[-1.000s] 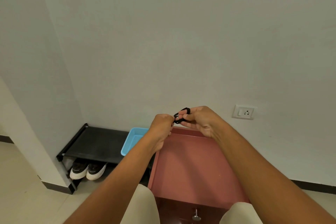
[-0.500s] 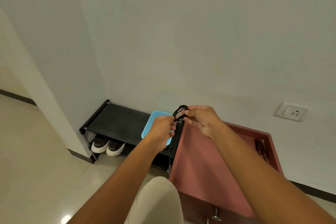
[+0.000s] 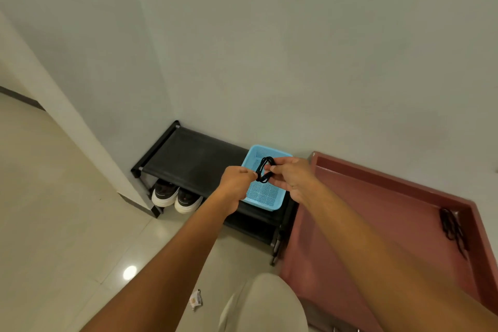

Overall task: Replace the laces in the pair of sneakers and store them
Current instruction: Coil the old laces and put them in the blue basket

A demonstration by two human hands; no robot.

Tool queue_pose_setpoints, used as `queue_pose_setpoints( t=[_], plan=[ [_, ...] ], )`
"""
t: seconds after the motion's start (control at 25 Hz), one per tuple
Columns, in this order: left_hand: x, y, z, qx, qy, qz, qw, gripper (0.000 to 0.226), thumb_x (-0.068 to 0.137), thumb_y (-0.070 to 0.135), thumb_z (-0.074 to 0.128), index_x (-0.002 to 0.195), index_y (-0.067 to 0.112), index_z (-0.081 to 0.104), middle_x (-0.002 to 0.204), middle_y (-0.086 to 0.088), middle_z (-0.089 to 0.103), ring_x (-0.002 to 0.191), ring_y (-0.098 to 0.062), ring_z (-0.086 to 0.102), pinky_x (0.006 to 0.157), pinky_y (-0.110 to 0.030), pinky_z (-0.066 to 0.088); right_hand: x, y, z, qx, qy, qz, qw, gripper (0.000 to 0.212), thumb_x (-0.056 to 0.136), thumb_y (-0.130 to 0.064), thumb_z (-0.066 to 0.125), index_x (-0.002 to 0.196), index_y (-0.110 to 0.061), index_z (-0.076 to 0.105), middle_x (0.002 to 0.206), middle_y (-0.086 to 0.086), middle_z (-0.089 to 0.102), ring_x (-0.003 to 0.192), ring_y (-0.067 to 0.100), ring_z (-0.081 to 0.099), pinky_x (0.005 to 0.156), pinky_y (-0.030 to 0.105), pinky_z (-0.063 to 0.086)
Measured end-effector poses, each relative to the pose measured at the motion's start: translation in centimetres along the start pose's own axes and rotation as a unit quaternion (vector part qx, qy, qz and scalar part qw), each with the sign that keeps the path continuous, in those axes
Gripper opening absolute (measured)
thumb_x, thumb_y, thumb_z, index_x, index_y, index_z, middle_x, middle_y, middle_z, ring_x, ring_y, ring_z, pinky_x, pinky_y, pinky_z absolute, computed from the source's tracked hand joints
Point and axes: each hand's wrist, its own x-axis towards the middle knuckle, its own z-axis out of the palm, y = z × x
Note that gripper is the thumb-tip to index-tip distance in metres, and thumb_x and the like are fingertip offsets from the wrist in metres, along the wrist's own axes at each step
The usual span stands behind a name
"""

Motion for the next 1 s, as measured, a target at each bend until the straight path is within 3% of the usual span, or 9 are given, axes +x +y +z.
queue_pose_setpoints(
  t=[0.28,0.44,0.56,0.8,0.88,1.0],
  plan=[
    [5.8,-3.6,-0.4,0.204,0.093,0.066,0.972,0.018,0.096,0.015,0.064,0.086,0.007,0.076,0.095,-0.006,0.074,0.073,-0.017,0.071,0.059,-0.031,0.059,6.4,3.9,1.9,-0.017,-0.015,0.05,0.999,0.022,0.097,0.012,0.058,0.112,-0.002,0.065,0.095,0.014,0.076,0.081,0.02,0.076,0.06,0.03,0.062],
    [7.6,-5.4,-0.1,0.323,0.102,0.09,0.937,0.023,0.096,0.018,0.063,0.081,0.006,0.075,0.092,-0.009,0.075,0.072,-0.021,0.07,0.053,-0.029,0.054,9.3,5.6,2.5,-0.038,-0.034,0.077,0.996,0.025,0.097,0.013,0.058,0.117,0.0,0.064,0.096,0.015,0.076,0.081,0.021,0.076,0.064,0.033,0.063],
    [9.1,-6.7,-0.1,0.387,0.108,0.1,0.91,0.023,0.095,0.021,0.065,0.082,0.005,0.074,0.093,-0.013,0.073,0.078,-0.025,0.07,0.062,-0.032,0.054,11.0,6.6,2.9,-0.067,-0.044,0.082,0.993,0.026,0.095,0.013,0.06,0.118,0.001,0.065,0.1,0.017,0.075,0.085,0.022,0.075,0.063,0.032,0.063],
    [9.8,-8.5,-0.4,0.361,0.15,0.142,0.909,0.014,0.097,0.016,0.063,0.1,0.01,0.075,0.112,-0.011,0.07,0.096,-0.024,0.071,0.078,-0.036,0.063,12.9,8.5,3.4,-0.145,-0.044,0.097,0.984,0.017,0.095,0.015,0.059,0.1,0.001,0.068,0.104,0.019,0.073,0.093,0.027,0.075,0.067,0.035,0.064],
    [9.8,-8.9,-0.8,0.325,0.183,0.173,0.912,0.013,0.098,0.013,0.062,0.104,0.012,0.073,0.109,-0.007,0.07,0.096,-0.022,0.07,0.079,-0.036,0.062,13.4,8.9,3.7,-0.172,-0.038,0.086,0.981,0.023,0.094,0.015,0.061,0.09,-0.007,0.067,0.106,0.017,0.07,0.096,0.029,0.073,0.066,0.034,0.063],
    [9.5,-9.2,-1.1,0.287,0.217,0.196,0.912,0.011,0.098,0.012,0.06,0.103,0.014,0.07,0.103,-0.003,0.066,0.09,-0.015,0.066,0.077,-0.035,0.061,14.2,9.9,4.5,-0.271,-0.012,0.035,0.962,0.025,0.09,0.012,0.069,0.088,-0.014,0.071,0.106,0.012,0.07,0.1,0.031,0.071,0.079,0.042,0.064]
  ],
)
